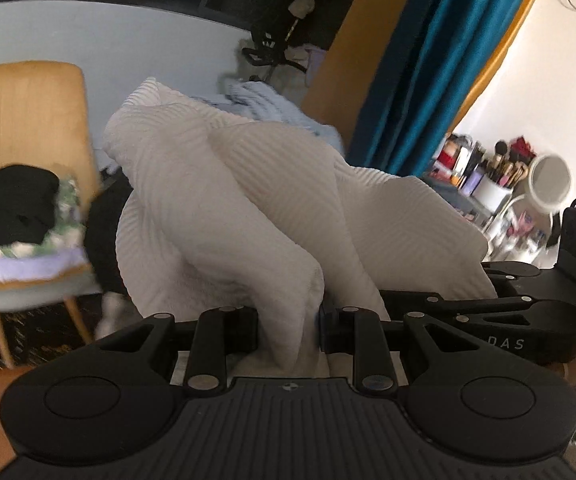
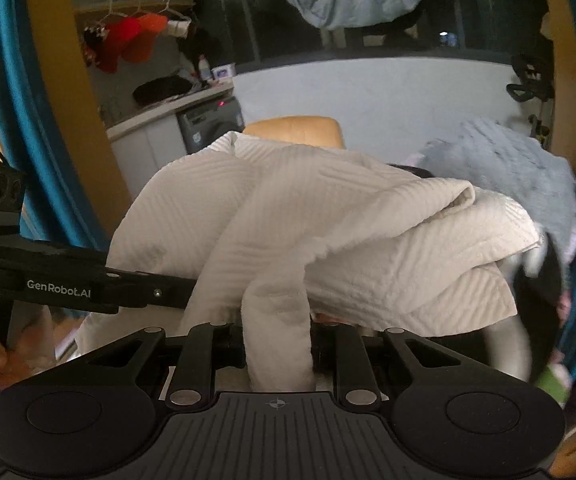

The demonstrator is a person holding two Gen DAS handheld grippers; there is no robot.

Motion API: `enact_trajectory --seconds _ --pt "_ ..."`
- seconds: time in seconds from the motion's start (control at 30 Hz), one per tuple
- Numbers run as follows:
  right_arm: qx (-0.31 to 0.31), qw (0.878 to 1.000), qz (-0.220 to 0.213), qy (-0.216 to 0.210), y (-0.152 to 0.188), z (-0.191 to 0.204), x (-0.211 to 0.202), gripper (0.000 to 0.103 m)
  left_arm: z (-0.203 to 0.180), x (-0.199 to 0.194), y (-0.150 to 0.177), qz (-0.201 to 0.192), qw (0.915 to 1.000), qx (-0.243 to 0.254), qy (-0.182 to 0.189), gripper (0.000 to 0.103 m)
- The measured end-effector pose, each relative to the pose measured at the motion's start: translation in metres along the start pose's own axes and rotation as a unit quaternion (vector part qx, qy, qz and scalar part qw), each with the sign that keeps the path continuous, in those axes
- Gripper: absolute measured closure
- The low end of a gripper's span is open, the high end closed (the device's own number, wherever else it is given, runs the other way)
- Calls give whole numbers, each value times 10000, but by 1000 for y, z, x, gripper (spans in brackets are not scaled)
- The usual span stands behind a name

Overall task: Fold clothes
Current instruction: 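Carry the folded sweater with both grippers over to the tan chair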

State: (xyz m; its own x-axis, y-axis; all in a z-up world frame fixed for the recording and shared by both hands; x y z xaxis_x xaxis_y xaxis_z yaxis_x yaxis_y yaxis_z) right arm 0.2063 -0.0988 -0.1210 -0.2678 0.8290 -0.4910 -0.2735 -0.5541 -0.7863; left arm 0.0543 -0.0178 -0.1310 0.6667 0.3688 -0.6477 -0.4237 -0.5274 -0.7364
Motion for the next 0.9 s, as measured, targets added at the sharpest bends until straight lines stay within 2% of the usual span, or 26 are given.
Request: enact_trajectory --seconds 0.23,0.47,0.7,0.9 --pt "467 9987 -158 161 -35 66 137 84 133 -1 -26 327 9989 319 -63 77" --pt "479 9984 106 267 -71 80 235 84 218 23 -50 442 9989 130 81 77" --pt "489 9976 407 276 -101 50 329 84 288 91 -82 659 9978 18 100 77" --pt "719 9957 581 28 -146 -21 449 84 363 183 -130 938 9950 -86 -325 77"
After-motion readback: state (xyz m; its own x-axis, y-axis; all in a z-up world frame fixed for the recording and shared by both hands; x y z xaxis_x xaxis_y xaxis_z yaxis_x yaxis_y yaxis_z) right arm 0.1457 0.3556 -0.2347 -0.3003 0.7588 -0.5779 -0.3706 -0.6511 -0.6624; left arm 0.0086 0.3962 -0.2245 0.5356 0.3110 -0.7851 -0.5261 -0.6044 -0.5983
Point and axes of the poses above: each gripper's, at about its wrist camera, not at the fingertips, and x roughly the way its jaws point, z to its left, y to its underside, the point moved 8 cm from there along x, roughly the way its jaws point, and after that the axes turned 15 degrees about -y, right-handed, at the moved point
